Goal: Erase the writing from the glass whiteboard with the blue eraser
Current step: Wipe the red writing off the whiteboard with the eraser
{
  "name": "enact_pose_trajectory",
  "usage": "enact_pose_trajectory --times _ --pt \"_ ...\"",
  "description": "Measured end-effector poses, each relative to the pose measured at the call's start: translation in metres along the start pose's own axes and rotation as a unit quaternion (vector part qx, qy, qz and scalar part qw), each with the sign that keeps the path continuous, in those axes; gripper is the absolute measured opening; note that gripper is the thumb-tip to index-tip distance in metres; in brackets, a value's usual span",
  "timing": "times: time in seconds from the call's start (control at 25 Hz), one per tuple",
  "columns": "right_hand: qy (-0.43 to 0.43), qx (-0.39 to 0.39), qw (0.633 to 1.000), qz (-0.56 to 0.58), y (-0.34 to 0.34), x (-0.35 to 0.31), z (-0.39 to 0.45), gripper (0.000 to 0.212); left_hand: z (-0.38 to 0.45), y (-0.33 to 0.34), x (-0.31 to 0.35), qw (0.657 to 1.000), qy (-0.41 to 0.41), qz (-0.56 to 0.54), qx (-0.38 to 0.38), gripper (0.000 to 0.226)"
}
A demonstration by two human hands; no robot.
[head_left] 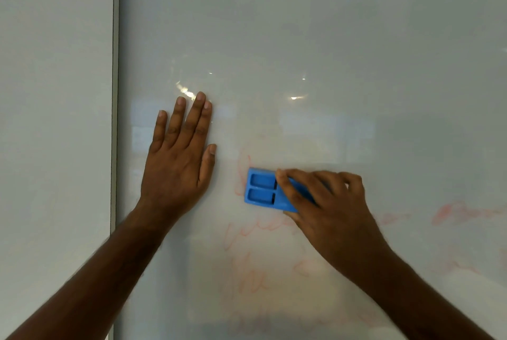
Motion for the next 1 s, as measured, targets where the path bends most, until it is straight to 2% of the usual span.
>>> enact_pose_trajectory --times 0.12,0.32,0.52,0.76,0.88,1.0 --pt "-0.008 -0.019 1.000 -0.011 -0.008 0.013 -0.021 0.061 -0.003 0.000 0.000 1.000 0.001 -0.001 -0.004 0.066" --pt "0.054 0.025 0.998 -0.010 -0.021 0.044 0.023 0.060 -0.006 0.000 0.000 1.000 -0.003 -0.004 -0.004 0.066" --pt "0.084 0.029 0.996 -0.009 -0.006 0.015 0.074 0.065 -0.009 -0.001 0.000 1.000 -0.005 -0.008 -0.001 0.065" --pt "0.006 -0.007 1.000 -0.001 0.005 -0.020 0.015 0.062 -0.013 0.000 -0.005 1.000 0.004 -0.007 -0.001 0.065" --pt "-0.009 -0.028 1.000 -0.006 -0.005 0.000 -0.007 0.057 -0.015 0.000 -0.004 1.000 0.003 -0.003 -0.003 0.065" --pt "0.025 -0.002 1.000 -0.008 -0.019 0.030 0.006 0.059 -0.016 0.000 -0.003 1.000 0.000 -0.002 -0.004 0.065"
Point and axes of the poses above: each hand's wrist, its own z-axis towards the middle knuckle, its own y-axis out of the palm, x = y × z, the point moved 1 cm from there along z, towards the middle knuckle, and after that the axes turned 13 degrees about z, right-handed, at the moved point
